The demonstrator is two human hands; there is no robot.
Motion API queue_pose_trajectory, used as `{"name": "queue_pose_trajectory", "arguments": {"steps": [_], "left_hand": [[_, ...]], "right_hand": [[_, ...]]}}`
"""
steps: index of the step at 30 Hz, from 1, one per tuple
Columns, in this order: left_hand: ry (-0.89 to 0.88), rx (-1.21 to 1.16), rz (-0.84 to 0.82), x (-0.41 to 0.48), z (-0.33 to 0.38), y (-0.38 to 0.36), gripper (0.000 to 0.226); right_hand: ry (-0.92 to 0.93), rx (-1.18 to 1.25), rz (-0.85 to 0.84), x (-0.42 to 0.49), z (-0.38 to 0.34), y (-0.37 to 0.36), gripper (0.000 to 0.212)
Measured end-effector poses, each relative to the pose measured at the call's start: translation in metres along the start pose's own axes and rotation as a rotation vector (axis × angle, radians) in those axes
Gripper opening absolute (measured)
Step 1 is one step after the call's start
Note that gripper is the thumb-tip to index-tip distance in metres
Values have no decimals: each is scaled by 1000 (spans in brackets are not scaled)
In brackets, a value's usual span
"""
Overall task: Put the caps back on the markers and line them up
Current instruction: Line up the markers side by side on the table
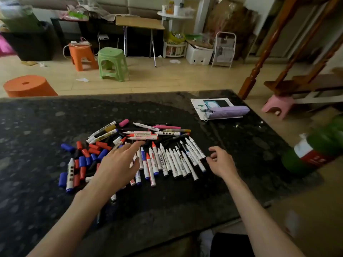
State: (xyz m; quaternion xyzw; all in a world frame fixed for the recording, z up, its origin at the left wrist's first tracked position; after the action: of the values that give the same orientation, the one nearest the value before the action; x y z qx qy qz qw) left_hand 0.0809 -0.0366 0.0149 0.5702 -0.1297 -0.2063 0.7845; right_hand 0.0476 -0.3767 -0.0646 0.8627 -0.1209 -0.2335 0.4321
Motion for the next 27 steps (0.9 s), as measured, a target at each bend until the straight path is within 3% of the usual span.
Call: {"name": "queue_pose_trajectory", "arguments": {"steps": [13, 17, 20, 23, 27], "left_hand": [[-11, -90, -16, 2, -22, -13, 65], [-4, -123, -50, 3, -28, -17, 64], [-37, -189, -66, 7, -26, -22, 59], [-45, -438, -140, 12, -19, -32, 49], [5, -775, -213, 17, -16, -39, 62]], "right_hand": [[-116, -111, 68, 21, 4, -16, 15], [-152, -30, 109, 12, 1, -9, 15], [-49, 165, 115, -6, -20, -2, 16], [155, 465, -92, -40, -71, -28, 9], [306, 497, -392, -80, -124, -80, 7]]}}
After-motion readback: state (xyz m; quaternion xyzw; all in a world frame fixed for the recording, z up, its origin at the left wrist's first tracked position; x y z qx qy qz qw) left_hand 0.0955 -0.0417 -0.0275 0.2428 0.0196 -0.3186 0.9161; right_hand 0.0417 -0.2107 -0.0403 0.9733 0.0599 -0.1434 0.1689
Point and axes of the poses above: each hand's wrist, its own x-axis towards the middle knuckle, its own y-axis out of the back of the hand, z = x × y, the point moved 9 cm from there along x, towards the middle knuckle, and after that the axes turned 12 degrees about -z, right-handed, at the moved point
